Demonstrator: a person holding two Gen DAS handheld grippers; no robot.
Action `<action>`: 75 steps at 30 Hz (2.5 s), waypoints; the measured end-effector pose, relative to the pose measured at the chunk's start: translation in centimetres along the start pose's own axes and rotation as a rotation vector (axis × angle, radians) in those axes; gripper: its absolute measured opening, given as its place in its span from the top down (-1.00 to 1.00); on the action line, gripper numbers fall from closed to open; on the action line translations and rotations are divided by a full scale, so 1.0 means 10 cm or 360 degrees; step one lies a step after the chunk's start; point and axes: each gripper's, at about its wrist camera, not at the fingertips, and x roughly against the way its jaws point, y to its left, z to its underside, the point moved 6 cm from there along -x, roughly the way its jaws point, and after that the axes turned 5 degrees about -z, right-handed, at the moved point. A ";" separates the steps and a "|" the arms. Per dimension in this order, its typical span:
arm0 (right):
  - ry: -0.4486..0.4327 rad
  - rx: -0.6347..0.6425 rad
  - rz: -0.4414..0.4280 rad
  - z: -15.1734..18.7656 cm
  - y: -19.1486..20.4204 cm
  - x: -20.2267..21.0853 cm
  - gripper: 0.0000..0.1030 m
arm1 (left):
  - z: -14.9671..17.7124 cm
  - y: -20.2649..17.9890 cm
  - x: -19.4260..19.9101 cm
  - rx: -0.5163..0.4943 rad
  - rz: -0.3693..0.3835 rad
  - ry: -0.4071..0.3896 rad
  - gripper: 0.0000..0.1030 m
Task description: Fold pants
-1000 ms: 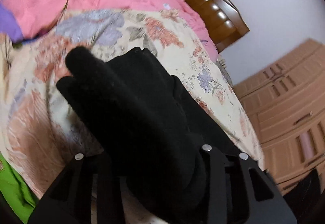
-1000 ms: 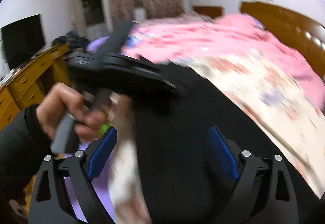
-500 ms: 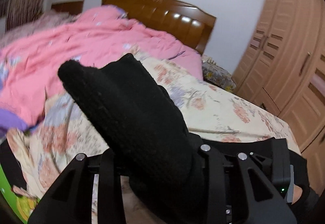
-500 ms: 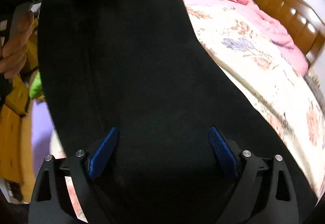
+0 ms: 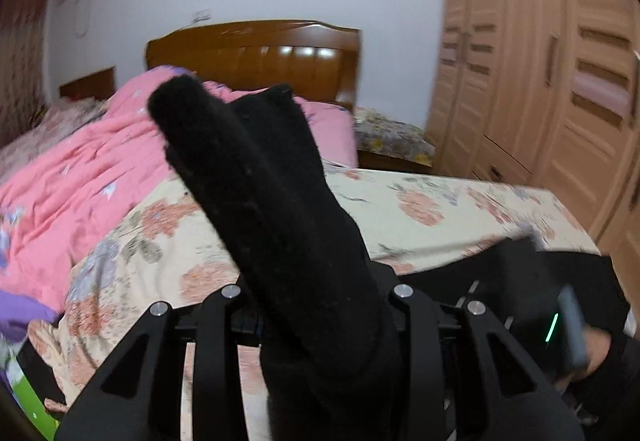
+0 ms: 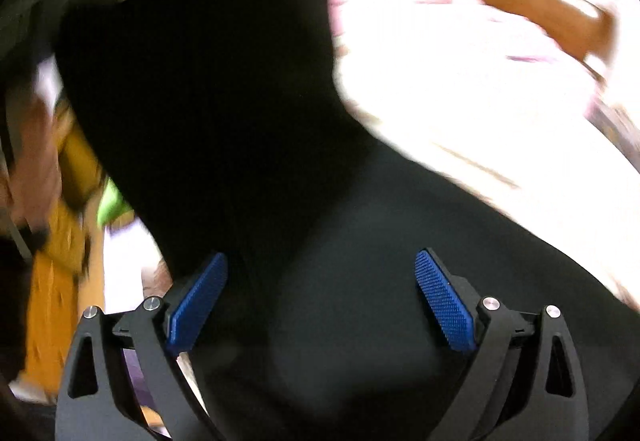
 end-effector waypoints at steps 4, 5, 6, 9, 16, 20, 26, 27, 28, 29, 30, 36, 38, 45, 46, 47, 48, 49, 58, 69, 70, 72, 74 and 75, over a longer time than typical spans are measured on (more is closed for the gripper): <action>-0.0250 -0.0445 0.0034 0.29 -0.76 0.72 -0.80 | 0.10 -0.62 0.05 -0.0196 0.0072 -0.0025 0.33; -0.0299 -0.0522 0.0019 0.37 -0.87 0.85 -0.80 | 0.16 -0.82 0.02 -0.0247 0.0114 -0.0013 0.33; -0.0349 -0.0592 0.0009 0.47 -0.97 0.98 -0.80 | 0.24 -1.01 -0.02 -0.0297 0.0148 0.0009 0.33; -0.0495 -0.0807 0.0010 0.78 -1.24 1.31 -0.80 | 0.63 -1.60 -0.33 -0.0509 0.0202 0.0145 0.31; -0.0532 -0.0946 0.0093 1.11 -1.32 1.56 -0.80 | 1.30 -2.02 -0.68 -0.0831 0.0056 0.0226 -0.57; -0.0478 -0.0953 0.0043 1.21 -1.21 1.59 -0.80 | 1.20 -1.87 -0.25 -0.0763 0.0259 0.0143 -0.85; -0.0316 -0.0988 -0.0249 1.24 -0.88 1.21 -0.80 | 1.11 -1.24 0.18 -0.0456 0.0284 0.0034 -0.97; -0.0284 -0.0987 -0.0293 1.24 -0.79 1.13 -0.80 | 1.12 -1.10 0.13 -0.0377 0.0221 0.0062 -0.97; -0.0269 -0.0977 -0.0305 1.22 -0.73 1.08 -0.80 | 1.15 -0.89 0.02 -0.0283 0.0125 0.0122 -0.96; -0.0255 -0.0957 -0.0297 1.20 -0.67 1.04 -0.80 | 1.18 -0.76 -0.06 -0.0228 0.0065 0.0164 -0.96; -0.0233 -0.0933 -0.0283 1.16 -0.61 0.97 -0.76 | 1.21 -0.67 -0.10 -0.0185 0.0030 0.0188 -0.96; -0.0204 -0.0953 -0.0337 1.01 -0.49 0.72 -0.33 | 1.46 -0.55 -0.34 -0.0163 0.0098 0.0321 -0.96; -0.0253 -0.1006 -0.0317 0.98 -0.54 0.69 -0.07 | 1.44 -0.57 -0.38 -0.0174 0.0117 0.0309 -0.96; -0.0443 -0.0815 -0.0132 0.85 -0.30 1.01 0.61 | 1.27 -0.68 -0.07 -0.0256 0.0229 0.0157 -0.96; -0.0474 -0.0787 -0.0114 0.83 -0.28 1.09 0.61 | 1.28 -0.76 0.01 -0.0313 0.0260 0.0150 -0.96; -0.0506 -0.0760 -0.0091 0.82 -0.26 1.17 0.62 | 1.31 -0.84 0.08 -0.0402 0.0266 0.0146 -0.96; -0.0546 -0.0728 -0.0054 0.84 -0.24 1.29 0.62 | 1.34 -0.89 0.09 -0.0467 0.0249 0.0149 -0.96; -0.0556 -0.0726 -0.0026 0.88 -0.25 1.36 0.62 | 1.38 -0.92 0.09 -0.0519 0.0228 0.0161 -0.96; -0.0493 -0.1028 -0.0035 1.51 -0.57 1.29 0.65 | 1.56 -0.88 -0.19 -0.0418 0.0238 0.0309 -0.97; -0.0448 -0.1019 -0.0008 1.64 -0.62 1.33 0.31 | 1.47 -0.96 -0.17 -0.0505 0.0191 0.0325 -0.97; -0.0406 -0.0989 0.0080 1.62 -0.61 1.41 0.05 | 1.43 -0.96 -0.16 -0.0488 0.0188 0.0317 -0.97; -0.0411 -0.0916 0.0246 1.61 -0.62 1.59 -0.37 | 1.27 -0.94 -0.11 -0.0438 0.0197 0.0281 -0.97; -0.0446 -0.0723 0.0499 1.52 -0.59 1.83 -0.40 | 1.08 -0.91 -0.11 -0.0361 0.0197 0.0253 -0.97; -0.0436 -0.0624 0.0530 1.44 -0.55 1.85 -0.40 | 0.96 -0.89 -0.17 -0.0301 0.0207 0.0258 -0.97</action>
